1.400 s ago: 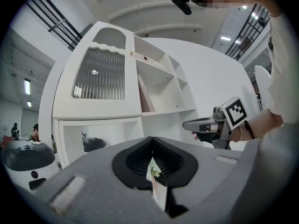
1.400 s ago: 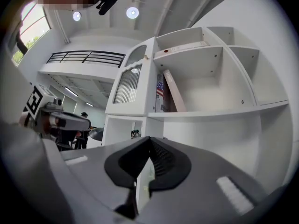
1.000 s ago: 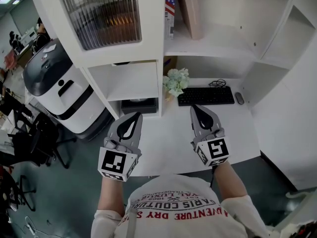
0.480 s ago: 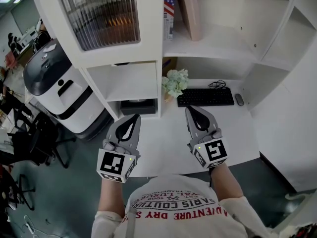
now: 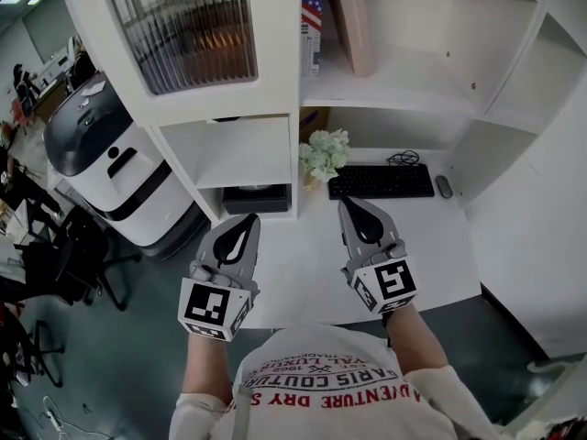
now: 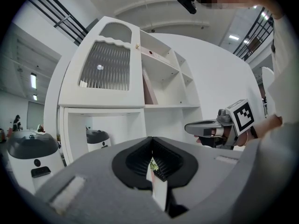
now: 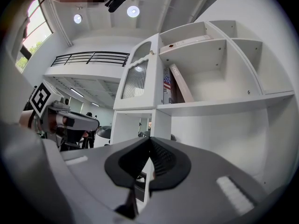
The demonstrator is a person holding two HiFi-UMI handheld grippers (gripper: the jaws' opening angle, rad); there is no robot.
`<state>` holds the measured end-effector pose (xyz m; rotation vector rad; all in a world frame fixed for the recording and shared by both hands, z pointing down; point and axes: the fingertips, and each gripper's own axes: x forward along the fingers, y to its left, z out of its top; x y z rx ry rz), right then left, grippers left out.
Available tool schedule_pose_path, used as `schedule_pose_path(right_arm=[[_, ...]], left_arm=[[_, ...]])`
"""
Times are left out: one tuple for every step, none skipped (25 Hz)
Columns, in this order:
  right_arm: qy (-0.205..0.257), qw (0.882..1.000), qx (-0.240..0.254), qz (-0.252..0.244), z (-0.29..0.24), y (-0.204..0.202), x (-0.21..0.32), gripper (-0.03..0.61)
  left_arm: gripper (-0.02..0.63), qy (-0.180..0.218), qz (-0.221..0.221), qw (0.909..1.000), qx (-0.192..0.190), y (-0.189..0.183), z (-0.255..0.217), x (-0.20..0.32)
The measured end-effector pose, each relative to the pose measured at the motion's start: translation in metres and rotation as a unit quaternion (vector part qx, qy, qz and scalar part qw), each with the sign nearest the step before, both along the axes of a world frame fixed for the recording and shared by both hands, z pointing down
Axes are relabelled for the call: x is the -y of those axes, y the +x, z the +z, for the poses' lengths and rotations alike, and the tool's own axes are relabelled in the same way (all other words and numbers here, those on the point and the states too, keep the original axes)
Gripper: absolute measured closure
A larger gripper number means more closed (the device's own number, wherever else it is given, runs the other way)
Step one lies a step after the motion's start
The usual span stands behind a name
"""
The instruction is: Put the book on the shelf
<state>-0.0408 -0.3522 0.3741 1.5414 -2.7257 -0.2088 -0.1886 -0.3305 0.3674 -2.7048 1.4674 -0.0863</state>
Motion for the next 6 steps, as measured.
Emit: schedule_pose_path(right_arm=[[0.001, 1.0, -0.003, 0.001, 0.0001, -0.0004, 0.0, 0.578], [0.002, 1.0, -0.006, 0.001, 0.0003, -0.0008, 0.0003, 0.578], [0.002, 1.0, -0.008, 0.0, 0.0005, -0.0012, 0.0007, 0.578], [0.001, 1.0, -0.009, -0.002, 0.0007, -0.0017, 0.0011, 0.578], [0.0, 1.0, -0.01, -0.004, 0.0008, -0.0021, 0.0015, 0.578], [0.0, 1.0, -0.01, -0.005, 0.0009, -0.0025, 0.0019, 0.578]], left_arm=[[0.607, 0.0, -0.001, 1.0, -0.001, 0.0001, 0.0001, 0.0004], [0.607, 0.0, -0.001, 1.0, -0.002, 0.0004, 0.0001, 0.0009], [0.607, -0.001, -0.001, 1.0, -0.002, 0.001, 0.0002, 0.0014], [0.607, -0.001, -0.001, 1.0, -0.002, 0.0016, 0.0003, 0.0019], [0.607, -0.001, -0.001, 1.0, -0.002, 0.0024, 0.0004, 0.0024], [0.607, -0.001, 0.0, 1.0, -0.001, 0.0031, 0.0005, 0.0029]])
